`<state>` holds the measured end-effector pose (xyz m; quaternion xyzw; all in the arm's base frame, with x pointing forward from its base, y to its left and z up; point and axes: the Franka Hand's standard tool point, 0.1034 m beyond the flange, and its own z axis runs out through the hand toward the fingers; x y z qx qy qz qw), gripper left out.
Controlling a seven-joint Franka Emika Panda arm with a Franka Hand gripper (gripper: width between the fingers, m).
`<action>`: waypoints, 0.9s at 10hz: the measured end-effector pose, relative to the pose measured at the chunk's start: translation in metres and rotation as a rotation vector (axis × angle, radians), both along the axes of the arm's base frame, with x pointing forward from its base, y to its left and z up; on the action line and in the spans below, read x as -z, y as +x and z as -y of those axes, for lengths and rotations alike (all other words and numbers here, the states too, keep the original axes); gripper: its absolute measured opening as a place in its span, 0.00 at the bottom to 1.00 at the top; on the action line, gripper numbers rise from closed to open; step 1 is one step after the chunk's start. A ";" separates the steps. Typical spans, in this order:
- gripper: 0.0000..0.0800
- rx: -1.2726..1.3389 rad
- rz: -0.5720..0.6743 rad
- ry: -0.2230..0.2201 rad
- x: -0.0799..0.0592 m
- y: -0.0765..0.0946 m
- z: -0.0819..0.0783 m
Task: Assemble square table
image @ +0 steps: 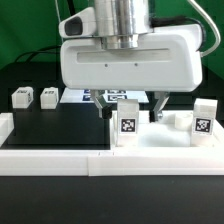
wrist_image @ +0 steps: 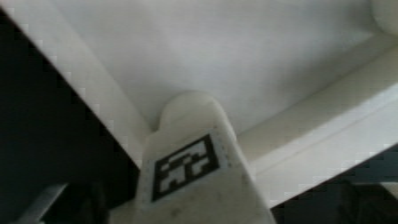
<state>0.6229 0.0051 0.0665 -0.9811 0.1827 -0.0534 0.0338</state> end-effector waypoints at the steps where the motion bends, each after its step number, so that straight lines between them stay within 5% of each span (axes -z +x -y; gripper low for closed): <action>1: 0.81 -0.179 0.008 -0.026 -0.001 0.000 0.000; 4: 0.81 -0.367 0.023 -0.049 0.001 0.000 0.011; 5: 0.63 -0.336 0.021 -0.045 0.001 0.000 0.011; 6: 0.63 -0.316 0.020 -0.043 0.001 0.000 0.011; 7: 0.41 -0.233 0.017 -0.032 0.001 0.000 0.011; 9: 0.36 -0.077 0.010 -0.014 0.001 0.000 0.011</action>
Offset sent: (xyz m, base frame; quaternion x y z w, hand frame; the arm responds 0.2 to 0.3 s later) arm 0.0000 0.0000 0.0000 0.0000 0.0000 -0.0650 0.9979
